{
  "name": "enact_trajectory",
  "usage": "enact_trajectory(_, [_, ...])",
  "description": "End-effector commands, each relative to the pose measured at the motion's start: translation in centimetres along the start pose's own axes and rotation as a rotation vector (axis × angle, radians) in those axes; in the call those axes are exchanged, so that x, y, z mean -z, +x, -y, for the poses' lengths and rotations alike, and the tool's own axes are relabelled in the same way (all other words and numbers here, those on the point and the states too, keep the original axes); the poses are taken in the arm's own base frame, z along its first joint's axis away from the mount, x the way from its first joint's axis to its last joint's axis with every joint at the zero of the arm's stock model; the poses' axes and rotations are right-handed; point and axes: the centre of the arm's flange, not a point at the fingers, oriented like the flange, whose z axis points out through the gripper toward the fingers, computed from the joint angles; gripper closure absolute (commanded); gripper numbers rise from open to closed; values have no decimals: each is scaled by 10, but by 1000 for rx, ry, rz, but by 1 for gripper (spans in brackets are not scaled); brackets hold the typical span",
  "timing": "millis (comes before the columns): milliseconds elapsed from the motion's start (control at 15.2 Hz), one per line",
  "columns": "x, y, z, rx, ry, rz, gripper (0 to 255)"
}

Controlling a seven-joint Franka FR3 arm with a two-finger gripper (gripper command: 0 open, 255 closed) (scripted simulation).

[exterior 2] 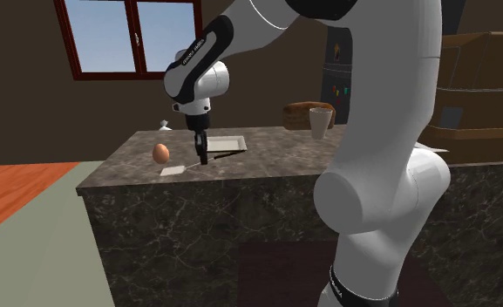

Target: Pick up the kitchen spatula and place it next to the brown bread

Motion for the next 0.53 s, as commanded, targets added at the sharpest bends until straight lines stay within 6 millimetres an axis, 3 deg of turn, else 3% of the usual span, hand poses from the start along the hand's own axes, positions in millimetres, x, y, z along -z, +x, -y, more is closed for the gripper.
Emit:
enact_trajectory(0, [11,-1,0,0,0,0,255])
enact_trajectory(462, [48,-3,-1,0,0,0,255])
